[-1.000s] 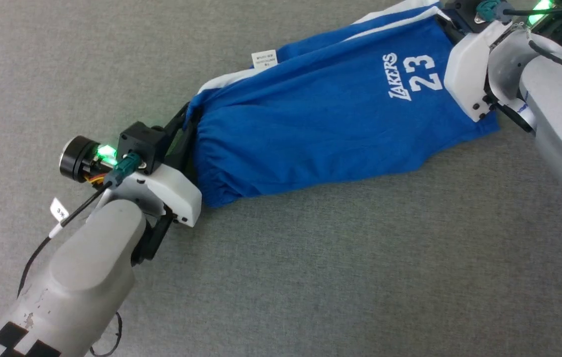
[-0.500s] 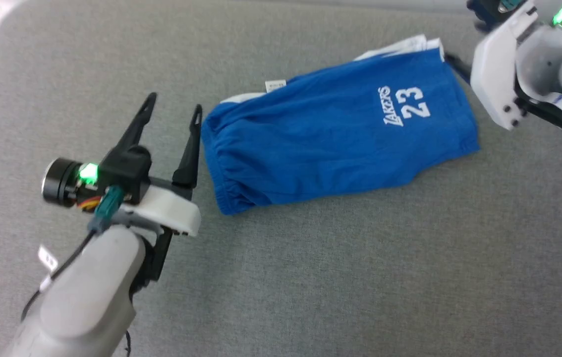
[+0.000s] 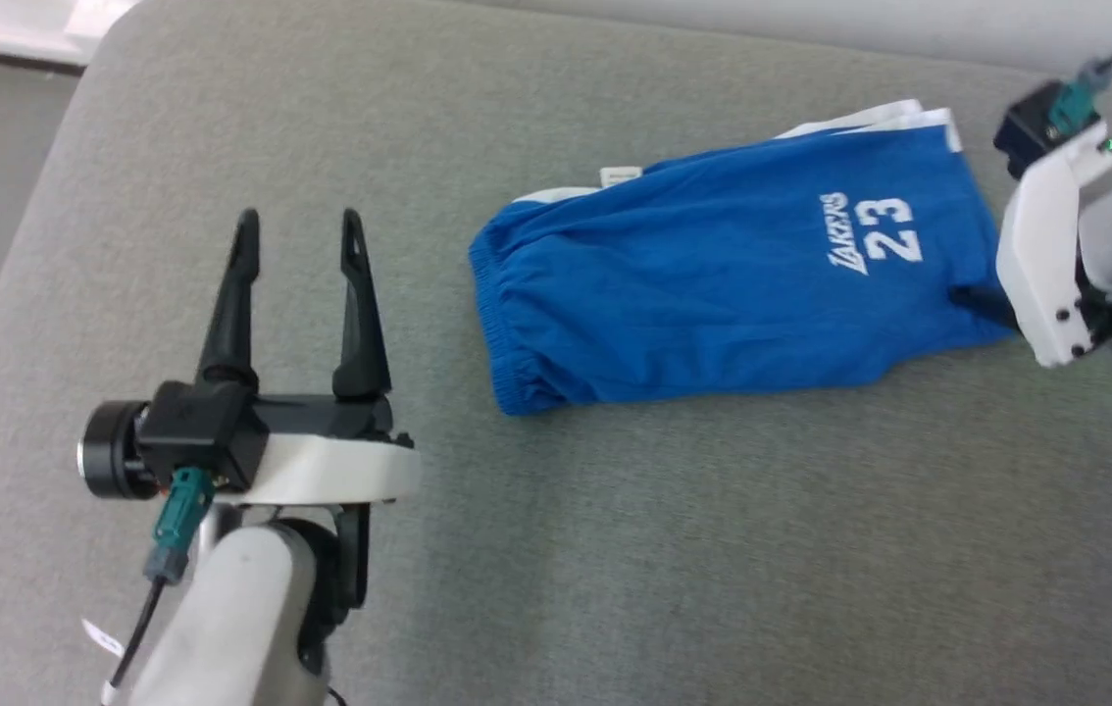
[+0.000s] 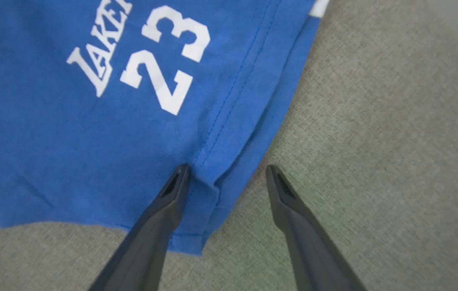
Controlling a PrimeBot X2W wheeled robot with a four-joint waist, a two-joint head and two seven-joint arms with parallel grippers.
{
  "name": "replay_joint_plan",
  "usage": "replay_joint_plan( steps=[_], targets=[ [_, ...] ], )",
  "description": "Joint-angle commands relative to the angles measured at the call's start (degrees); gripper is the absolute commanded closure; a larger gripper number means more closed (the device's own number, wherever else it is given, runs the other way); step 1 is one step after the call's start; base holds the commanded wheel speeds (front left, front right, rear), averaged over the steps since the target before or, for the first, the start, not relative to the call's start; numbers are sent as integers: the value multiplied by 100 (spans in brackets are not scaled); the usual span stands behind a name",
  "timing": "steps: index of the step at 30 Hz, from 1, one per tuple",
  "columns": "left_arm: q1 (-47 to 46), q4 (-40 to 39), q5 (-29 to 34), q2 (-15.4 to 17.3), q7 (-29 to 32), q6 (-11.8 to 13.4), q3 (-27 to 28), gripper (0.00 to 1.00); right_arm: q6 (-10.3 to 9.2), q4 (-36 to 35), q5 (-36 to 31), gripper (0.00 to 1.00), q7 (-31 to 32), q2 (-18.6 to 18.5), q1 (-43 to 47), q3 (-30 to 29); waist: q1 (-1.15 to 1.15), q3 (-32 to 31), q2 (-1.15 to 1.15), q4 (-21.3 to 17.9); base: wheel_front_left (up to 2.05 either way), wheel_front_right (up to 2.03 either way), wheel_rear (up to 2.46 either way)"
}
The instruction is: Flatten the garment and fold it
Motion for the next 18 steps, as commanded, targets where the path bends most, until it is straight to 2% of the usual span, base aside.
replay_joint_plan(
  steps=[1, 6, 7, 8, 13, 18],
  targets=[
    [111, 37, 77, -100, -25, -106, 95, 0, -12, 125, 39, 0, -31, 79, 153, -15, 0, 152, 0, 181, 0, 0, 0],
    [161, 304, 259, -377, -26, -571, 480, 0, -12, 318, 32, 1, -167, 280, 467, 25, 0, 118, 0, 200, 0, 0, 0],
    [129, 360, 287, -385, -26, -677, 541, 0, -12, 322, -7, 79, -270, 290, 474, 30, 0, 78, 0, 178, 0, 0, 0],
    [70, 406, 319, -369, -26, -795, 600, 0, -12, 327, -34, 100, -368, 293, 472, 32, 0, 27, 0, 149, 0, 0, 0],
    [-408, 989, 507, 9, 53, -1436, 532, 0, -12, 287, -147, 100, -785, 260, 412, 39, 0, -317, 0, -23, 0, 0, 0],
    [-1130, 1471, 462, 440, 1296, -2199, 146, 0, -12, 71, -187, 100, -1111, 245, 392, 55, 0, -522, 0, -253, 0, 0, 0]
  ],
)
